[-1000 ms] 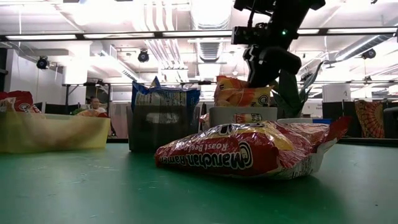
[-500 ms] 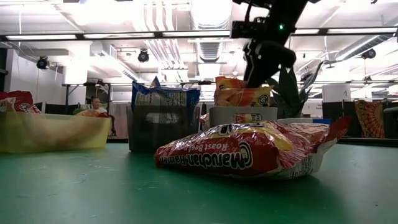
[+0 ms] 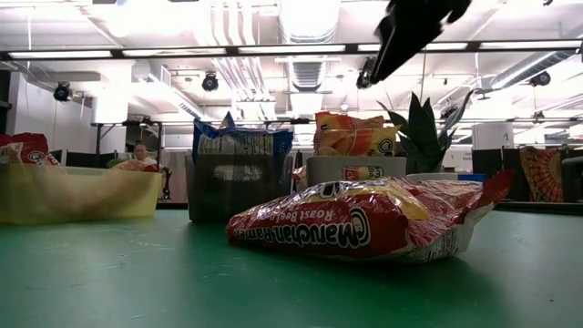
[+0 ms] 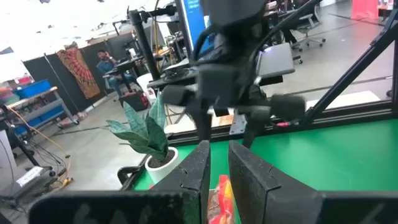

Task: Sort Maruchan noodles
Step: Put the red noodle pack into the yellow bin

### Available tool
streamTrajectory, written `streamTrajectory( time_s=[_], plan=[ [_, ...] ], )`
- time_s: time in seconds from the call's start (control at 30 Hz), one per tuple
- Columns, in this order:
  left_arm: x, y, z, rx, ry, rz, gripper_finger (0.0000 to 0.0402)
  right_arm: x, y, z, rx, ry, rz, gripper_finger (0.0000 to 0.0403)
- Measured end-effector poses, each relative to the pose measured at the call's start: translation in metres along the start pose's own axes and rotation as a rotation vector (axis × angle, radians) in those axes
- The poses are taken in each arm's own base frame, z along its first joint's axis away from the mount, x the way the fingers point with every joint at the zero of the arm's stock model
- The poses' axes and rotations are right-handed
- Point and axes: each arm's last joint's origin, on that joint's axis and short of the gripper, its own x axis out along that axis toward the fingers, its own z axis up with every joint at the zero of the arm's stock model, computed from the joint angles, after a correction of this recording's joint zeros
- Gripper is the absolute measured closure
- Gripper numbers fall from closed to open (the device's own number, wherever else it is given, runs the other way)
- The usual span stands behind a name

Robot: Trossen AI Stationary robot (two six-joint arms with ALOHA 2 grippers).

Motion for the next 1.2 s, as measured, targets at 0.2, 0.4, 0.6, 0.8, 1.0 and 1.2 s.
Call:
streamTrajectory(
  time_s=[0.2,0.4,0.6,0.8,1.0,1.2],
  plan=[
    [0.000,-0.001,-0.003,-0.050,0.023,-0.006,0.0361,-0.014,0.030,-0.019,0.014,-0.204,0.034,0.0179],
    [0.000,-0.003,-0.008,-0.161,0.074,-0.038,0.0361,-0.018,0.050,-0.045,-0.041,-0.450,0.062,0.0179],
    [-0.003,-0.010,-0.014,-0.372,0.137,-0.192,0.0360,-0.026,0.047,-0.068,-0.059,-0.573,0.086,0.0179],
    [0.000,-0.021,-0.018,-0.519,0.181,-0.241,0.0350,-0.046,0.035,-0.077,-0.104,-0.672,0.074,0.0179],
    [0.025,-0.050,-0.022,-0.517,0.217,-0.261,0.0321,-0.059,0.027,-0.085,-0.152,-0.729,0.058,0.0179],
    [0.049,-0.078,-0.027,-0.493,0.583,-0.347,0.0265,-0.062,0.024,-0.093,-0.151,-0.738,0.063,0.0179]
  ],
)
